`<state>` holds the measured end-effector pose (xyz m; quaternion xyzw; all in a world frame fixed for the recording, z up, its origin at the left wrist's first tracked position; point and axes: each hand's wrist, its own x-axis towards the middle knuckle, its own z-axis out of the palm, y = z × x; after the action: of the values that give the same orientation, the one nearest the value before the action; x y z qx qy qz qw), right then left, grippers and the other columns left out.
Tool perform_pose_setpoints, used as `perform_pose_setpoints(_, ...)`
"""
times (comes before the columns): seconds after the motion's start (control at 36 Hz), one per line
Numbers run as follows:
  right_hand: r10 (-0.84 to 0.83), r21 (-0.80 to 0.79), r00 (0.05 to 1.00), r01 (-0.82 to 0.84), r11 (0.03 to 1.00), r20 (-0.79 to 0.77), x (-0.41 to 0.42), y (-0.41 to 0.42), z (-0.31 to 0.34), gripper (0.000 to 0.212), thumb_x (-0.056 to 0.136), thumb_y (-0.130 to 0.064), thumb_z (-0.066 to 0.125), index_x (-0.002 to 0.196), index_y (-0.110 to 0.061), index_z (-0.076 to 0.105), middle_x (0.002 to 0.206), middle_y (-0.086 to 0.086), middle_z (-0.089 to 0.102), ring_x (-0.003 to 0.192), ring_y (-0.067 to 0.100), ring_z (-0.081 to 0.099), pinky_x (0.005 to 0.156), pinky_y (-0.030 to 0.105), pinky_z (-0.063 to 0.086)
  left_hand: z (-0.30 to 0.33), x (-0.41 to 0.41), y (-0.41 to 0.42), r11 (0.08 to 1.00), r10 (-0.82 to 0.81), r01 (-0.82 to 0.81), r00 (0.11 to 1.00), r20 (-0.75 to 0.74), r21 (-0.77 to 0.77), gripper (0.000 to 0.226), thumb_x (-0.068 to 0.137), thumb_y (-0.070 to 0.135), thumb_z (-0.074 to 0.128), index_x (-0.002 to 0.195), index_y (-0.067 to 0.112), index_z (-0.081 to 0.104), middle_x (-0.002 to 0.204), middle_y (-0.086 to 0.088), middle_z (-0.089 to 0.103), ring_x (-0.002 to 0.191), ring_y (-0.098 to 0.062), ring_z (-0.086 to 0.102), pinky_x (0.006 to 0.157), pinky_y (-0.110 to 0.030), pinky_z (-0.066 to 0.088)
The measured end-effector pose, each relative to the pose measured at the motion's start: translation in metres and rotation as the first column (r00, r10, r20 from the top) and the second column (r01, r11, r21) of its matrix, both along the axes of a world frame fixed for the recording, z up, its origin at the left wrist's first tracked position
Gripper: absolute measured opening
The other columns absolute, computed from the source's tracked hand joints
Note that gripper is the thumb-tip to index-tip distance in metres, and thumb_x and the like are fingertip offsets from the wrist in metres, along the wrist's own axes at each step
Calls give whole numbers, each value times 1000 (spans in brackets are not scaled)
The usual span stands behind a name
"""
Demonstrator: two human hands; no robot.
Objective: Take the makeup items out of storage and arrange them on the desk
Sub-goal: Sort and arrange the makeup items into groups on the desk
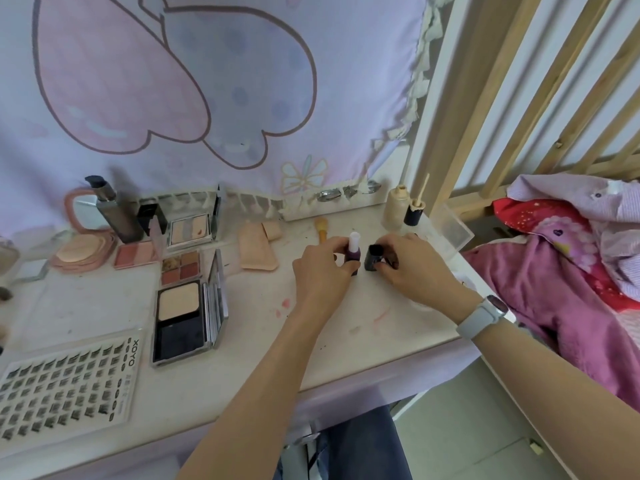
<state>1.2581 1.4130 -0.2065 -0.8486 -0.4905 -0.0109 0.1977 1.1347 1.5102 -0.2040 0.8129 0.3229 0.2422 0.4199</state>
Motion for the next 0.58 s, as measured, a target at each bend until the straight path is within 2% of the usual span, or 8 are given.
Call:
perform_pose_setpoints(0.22,51,-48,998,-52,997,-24,7,7,4,25,91,-22,55,116,-20,58,108,-1,63,92,13,42,76,25,35,-6,7,1,1000,-12,12,1000,27,-15,24,79,12,66,101,24,65,93,9,68,89,-16,62,91,-42,44)
perform_pose_setpoints(0.33,40,-33,996,-43,999,-79,4,1,7,47,89,-25,58,134,-18,46,114,0,63,105,19,49,89,31,42,-6,4,-1,999,-16,16,1000,-25,28,44,82,19,67,123,27,54,113,8,65,103,-16,57,98,-43,39)
perform_pose_setpoints(0.39,28,56,992,-21,998,-122,2,-5,11,51,88,-25,60,136,-16,43,111,0,61,101,18,54,89,32,44,-7,-3,-1,996,-6,10,999,-46,91,49,84,22,66,130,25,49,122,6,60,109,-18,53,98,-41,38)
perform_pose_setpoints(0.44,-1,224,992,30,974,-127,-3,-11,15,43,89,-20,59,130,-14,49,106,0,58,84,12,53,77,18,42,-8,-15,-3,985,20,-13,999,-39,170,46,88,22,63,131,23,49,127,4,56,112,-19,50,98,-38,37)
perform_pose_setpoints(0.5,-21,399,998,41,916,-54,-14,-17,19,29,89,-12,57,118,-10,57,98,2,59,71,8,48,64,9,36,-10,-31,-7,967,37,-25,998,-44,253,41,90,22,59,130,21,51,128,2,55,115,-18,49,98,-32,34)
perform_pose_setpoints(0.58,40,515,995,-82,853,92,-36,-23,22,17,88,-5,52,102,-3,63,83,3,58,67,7,46,66,8,38,-18,-55,-15,934,44,-3,993,-106,358,38,92,24,54,130,21,51,130,3,53,120,-16,44,98,-26,26)
